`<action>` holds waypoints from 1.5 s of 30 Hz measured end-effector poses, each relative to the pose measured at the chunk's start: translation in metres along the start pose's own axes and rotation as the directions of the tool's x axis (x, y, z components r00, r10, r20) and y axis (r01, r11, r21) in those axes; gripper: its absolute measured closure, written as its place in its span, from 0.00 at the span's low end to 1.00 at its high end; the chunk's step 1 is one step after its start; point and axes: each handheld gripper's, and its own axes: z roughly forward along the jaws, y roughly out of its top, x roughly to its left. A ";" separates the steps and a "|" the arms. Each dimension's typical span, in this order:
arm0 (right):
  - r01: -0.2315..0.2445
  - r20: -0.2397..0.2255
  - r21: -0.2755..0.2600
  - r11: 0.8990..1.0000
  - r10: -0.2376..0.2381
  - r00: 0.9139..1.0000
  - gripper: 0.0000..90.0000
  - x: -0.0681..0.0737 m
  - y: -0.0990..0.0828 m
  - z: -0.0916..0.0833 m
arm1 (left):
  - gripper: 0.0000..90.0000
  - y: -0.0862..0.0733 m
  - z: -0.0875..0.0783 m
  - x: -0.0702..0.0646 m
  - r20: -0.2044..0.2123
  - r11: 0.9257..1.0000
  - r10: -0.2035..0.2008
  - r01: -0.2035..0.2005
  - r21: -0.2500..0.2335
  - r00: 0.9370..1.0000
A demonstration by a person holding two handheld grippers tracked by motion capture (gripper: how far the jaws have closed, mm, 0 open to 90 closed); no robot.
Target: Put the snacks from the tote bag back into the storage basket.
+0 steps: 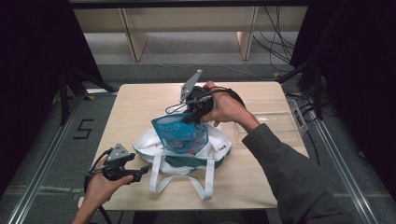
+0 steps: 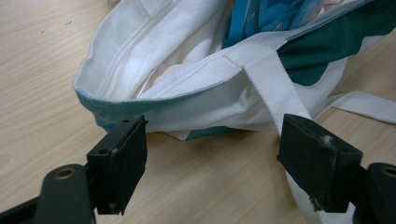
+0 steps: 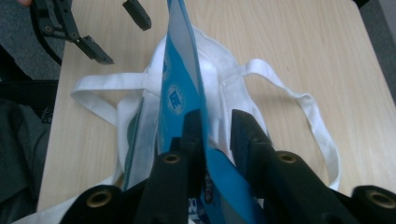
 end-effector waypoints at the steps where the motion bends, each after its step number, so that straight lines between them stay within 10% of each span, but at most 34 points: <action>1: 0.015 0.005 -0.003 1.000 -0.014 1.000 0.88 0.000 0.000 0.000 | 0.26 0.000 0.000 0.000 0.000 1.000 0.001 -0.001 0.000 1.000; 3: 0.037 -0.003 -0.019 0.999 -0.037 0.999 1.00 -0.001 0.001 -0.001 | 0.26 0.000 0.000 0.000 0.000 1.000 0.002 -0.002 0.001 1.000; 18: 0.116 0.034 0.025 0.993 -0.117 0.993 1.00 0.006 0.018 -0.010 | 0.27 -0.001 0.002 0.000 0.001 1.000 0.005 -0.005 -0.006 1.000; 45: 0.111 0.154 -0.005 0.994 -0.109 0.982 1.00 0.001 0.058 -0.107 | 0.27 -0.002 0.002 0.002 0.001 1.000 -0.003 0.002 0.020 1.000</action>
